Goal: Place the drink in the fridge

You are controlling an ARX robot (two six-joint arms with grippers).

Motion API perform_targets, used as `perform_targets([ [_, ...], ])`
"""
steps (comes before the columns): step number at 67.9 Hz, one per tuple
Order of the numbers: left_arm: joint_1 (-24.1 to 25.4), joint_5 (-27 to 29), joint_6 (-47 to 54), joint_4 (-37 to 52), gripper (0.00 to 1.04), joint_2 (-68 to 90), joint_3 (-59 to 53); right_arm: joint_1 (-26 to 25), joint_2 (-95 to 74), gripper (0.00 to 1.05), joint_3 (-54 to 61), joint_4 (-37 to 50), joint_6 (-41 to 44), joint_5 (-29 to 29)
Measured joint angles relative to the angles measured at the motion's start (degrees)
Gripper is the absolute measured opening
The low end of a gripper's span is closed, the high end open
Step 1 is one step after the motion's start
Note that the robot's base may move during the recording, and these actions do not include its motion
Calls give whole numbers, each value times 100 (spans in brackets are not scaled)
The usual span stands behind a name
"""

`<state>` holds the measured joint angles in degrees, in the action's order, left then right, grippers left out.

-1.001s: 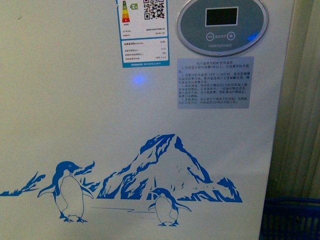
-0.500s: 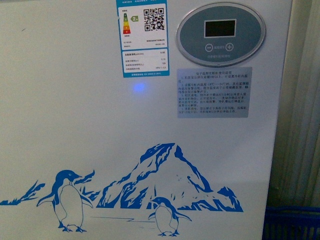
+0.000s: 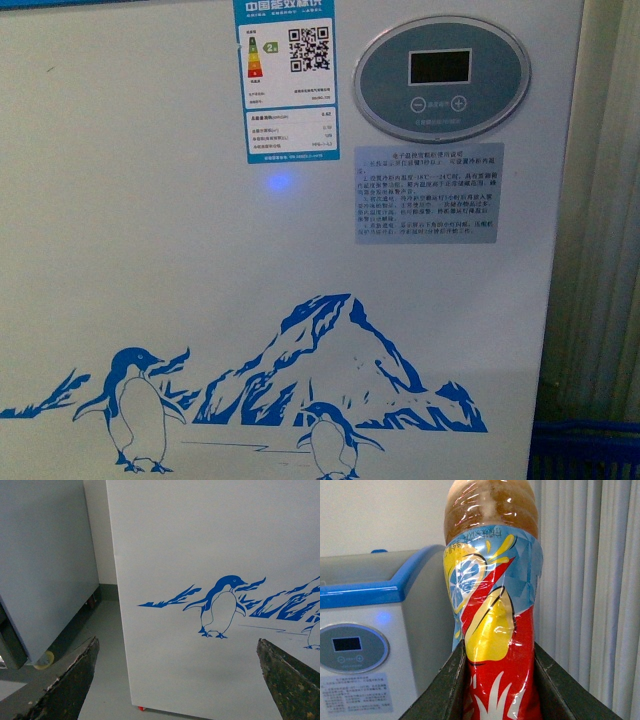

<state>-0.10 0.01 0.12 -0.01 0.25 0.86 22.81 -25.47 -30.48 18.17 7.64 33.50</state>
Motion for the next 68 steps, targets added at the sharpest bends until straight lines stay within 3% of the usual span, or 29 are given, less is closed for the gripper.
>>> perform_targets([
  [68,0,-2,2,0,97,0,0,33,2,30,39,-39,76,-2],
])
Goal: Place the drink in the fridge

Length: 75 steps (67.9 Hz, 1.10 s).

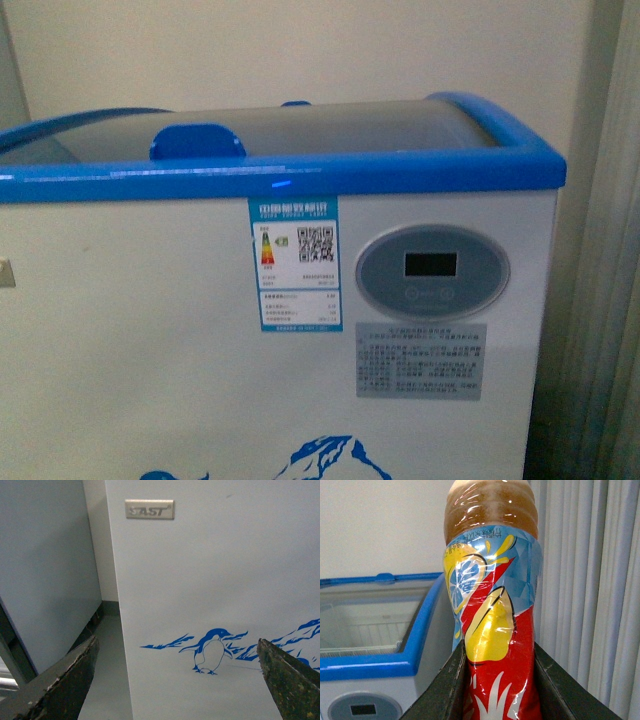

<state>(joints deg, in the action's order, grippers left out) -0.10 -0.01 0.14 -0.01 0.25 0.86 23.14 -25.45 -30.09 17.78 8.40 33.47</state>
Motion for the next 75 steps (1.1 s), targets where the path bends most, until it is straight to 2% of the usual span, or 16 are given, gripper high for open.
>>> perform_targets([
  [44,0,0,-2,0,97,0,0,0,0,30,-4,0,0,0],
  [50,116,-514,-533,-42,97,601,181,0,2,30,-4,0,2,4],
  [60,179,-1287,-636,2253,97,3425,855,13,0,30,-4,0,2,-17],
  [63,118,-1574,-376,3064,97,4437,1281,13,0,30,-4,0,2,-4],
  [69,-101,-2074,304,4017,97,6015,2175,11,0,30,-4,0,2,9],
  [71,-249,-2400,833,4207,97,6695,2664,13,0,30,-4,0,2,4],
  [75,-481,-2977,1598,4037,97,7521,3394,13,0,30,-2,0,2,-2],
])
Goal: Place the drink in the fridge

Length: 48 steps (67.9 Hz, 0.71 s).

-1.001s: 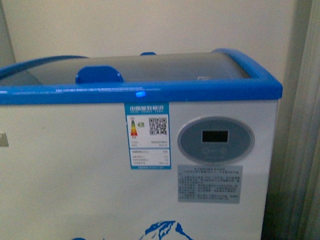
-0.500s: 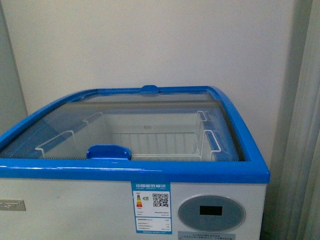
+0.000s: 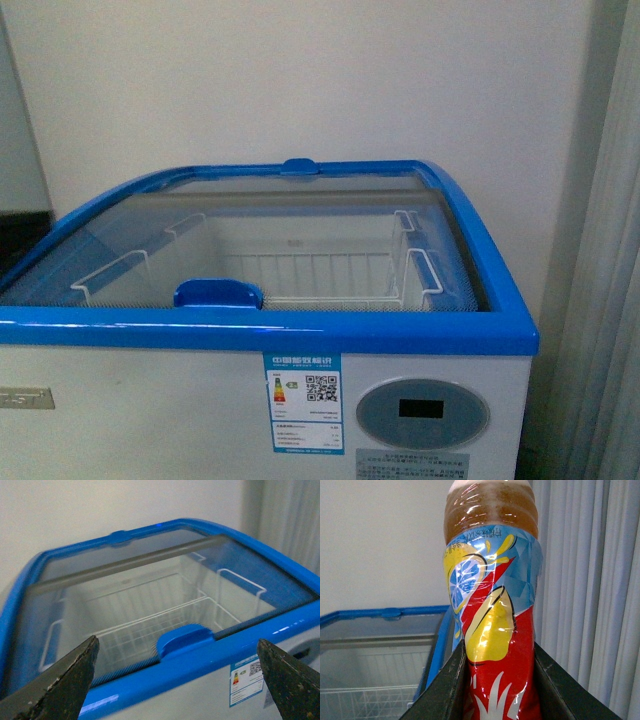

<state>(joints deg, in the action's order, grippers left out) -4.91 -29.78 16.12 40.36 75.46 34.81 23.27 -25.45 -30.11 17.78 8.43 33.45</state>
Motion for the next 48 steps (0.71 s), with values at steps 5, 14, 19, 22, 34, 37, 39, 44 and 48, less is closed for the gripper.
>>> perform_targets([
  [5,-184,-437,981,-481,97,667,787,0,0,30,-2,0,0,2],
  [14,-249,-737,2203,-1351,97,1270,1757,0,0,30,-2,0,0,4],
  [19,-240,-791,3034,-1976,97,1582,2264,0,0,30,-2,0,0,2],
  [22,-212,-796,3541,-2323,97,1779,2520,0,0,30,0,0,0,0],
  [34,-146,-807,4690,-3064,97,2232,3038,0,0,30,-2,0,0,4],
  [37,-122,-780,4944,-3187,97,2356,3174,0,0,30,-2,0,0,2],
  [39,-107,-765,5069,-3217,97,2435,3250,0,0,30,-2,0,0,2],
  [44,-66,-732,5324,-3377,97,2625,3462,0,0,30,0,0,0,2],
  [48,-26,-660,5517,-3501,97,2824,3696,0,0,30,-2,0,0,2],
])
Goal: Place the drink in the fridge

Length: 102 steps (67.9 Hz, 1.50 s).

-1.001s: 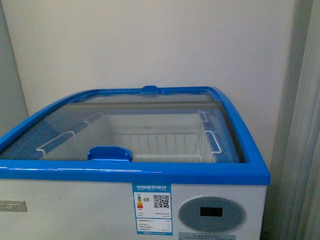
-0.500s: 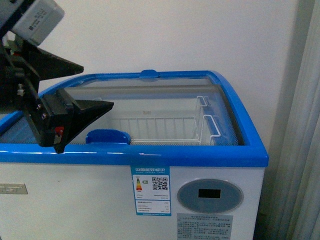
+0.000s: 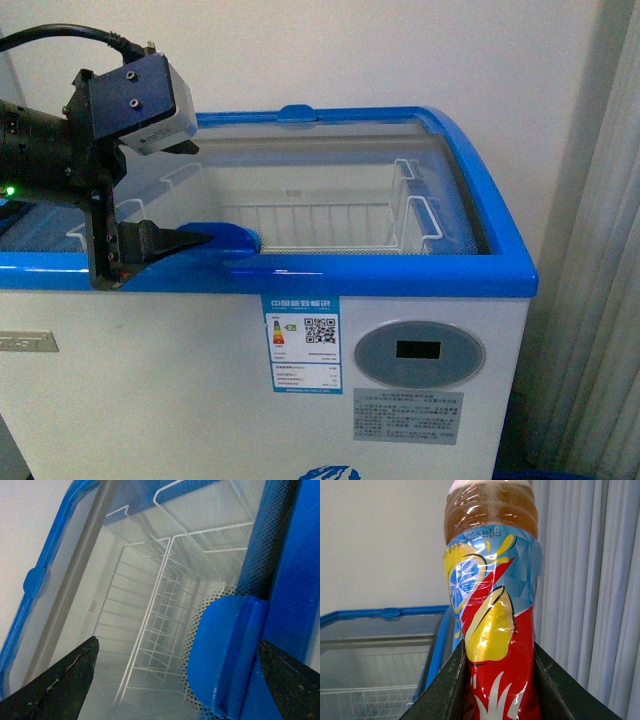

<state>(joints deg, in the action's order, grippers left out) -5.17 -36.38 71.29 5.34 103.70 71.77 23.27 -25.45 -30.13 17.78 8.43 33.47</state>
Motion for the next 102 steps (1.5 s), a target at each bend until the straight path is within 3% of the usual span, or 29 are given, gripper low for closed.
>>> perform_targets([
  [29,72,46,236,-109,97,1250,1633,0,0,30,0,0,0,0],
  [58,-50,1438,-98,280,97,3217,4699,0,0,30,2,0,0,0],
  [70,-184,2157,-584,1034,97,3624,5101,0,0,30,0,0,0,2],
  [82,-267,2900,-1773,1762,97,2905,3829,0,0,30,0,0,0,0],
  [88,-267,2868,-2354,1867,97,2081,2697,0,0,30,0,0,0,7],
  [92,-289,2640,-3161,1867,97,898,1224,0,0,30,0,0,0,-2],
  [99,-328,2402,-3985,2094,96,-472,-415,2,2,30,0,0,0,-2],
  [102,-391,3364,-4841,2776,87,-1296,-1478,2,0,30,0,0,0,2],
])
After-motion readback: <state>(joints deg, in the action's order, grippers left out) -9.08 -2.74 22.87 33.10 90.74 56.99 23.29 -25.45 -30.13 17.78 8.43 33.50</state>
